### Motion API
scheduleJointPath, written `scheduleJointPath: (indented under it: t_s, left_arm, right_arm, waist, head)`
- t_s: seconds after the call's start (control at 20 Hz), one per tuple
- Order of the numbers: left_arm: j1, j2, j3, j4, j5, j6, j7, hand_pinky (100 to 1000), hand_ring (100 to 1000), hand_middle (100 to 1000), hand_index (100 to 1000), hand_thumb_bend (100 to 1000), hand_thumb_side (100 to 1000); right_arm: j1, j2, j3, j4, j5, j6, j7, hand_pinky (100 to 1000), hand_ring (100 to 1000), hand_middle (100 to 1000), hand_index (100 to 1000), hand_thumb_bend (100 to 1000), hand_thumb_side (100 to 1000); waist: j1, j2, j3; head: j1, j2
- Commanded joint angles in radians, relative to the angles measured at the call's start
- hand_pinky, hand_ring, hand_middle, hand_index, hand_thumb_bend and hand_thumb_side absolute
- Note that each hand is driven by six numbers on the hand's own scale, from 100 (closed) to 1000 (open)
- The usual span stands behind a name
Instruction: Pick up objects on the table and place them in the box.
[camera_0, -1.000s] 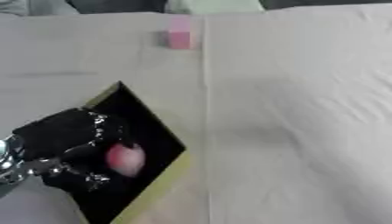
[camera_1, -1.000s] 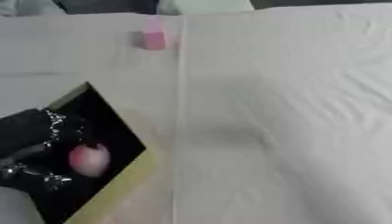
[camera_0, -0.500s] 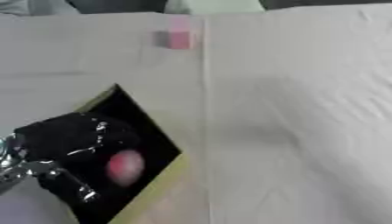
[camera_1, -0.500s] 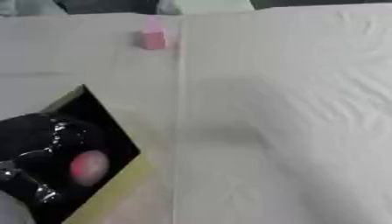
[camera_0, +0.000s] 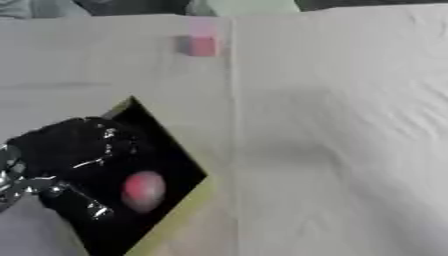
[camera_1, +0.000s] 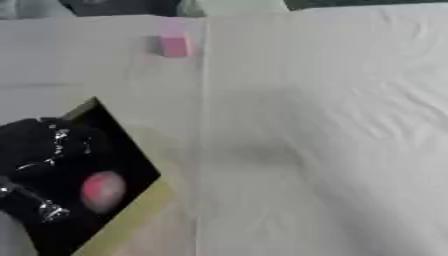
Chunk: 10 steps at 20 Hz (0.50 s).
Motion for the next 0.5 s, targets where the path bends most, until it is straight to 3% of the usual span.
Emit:
scheduleJointPath:
  t_s: [0.05,0.3,0.5]
  left_arm:
    - [-0.032,0.015,0.043,-0.014,0.028,-0.011,0.049,708,775,753,831,487,361]
    - [-0.055,0.028,0.084,-0.014,0.049,-0.023,0.122,702,769,748,824,477,380]
    - [-0.077,0.032,0.128,-0.014,0.065,0.003,0.165,717,780,763,838,500,426]
  right_arm:
    - [-0.003,-0.019,-0.015,-0.016,0.008,0.0,-0.004,780,746,655,781,420,976]
    - [0.002,-0.021,-0.017,-0.016,0.009,-0.001,-0.008,780,746,656,781,417,977]
    - [0.004,-0.023,-0.018,-0.016,0.01,-0.002,-0.01,780,746,657,781,415,977]
  waist:
    - [0.0,-0.022,0.003]
    - [0.002,-0.026,0.004]
    - [0.005,-0.029,0.005]
  head:
    - [-0.006,-0.004]
    - [-0.014,-0.005]
    - [-0.017,-0.005]
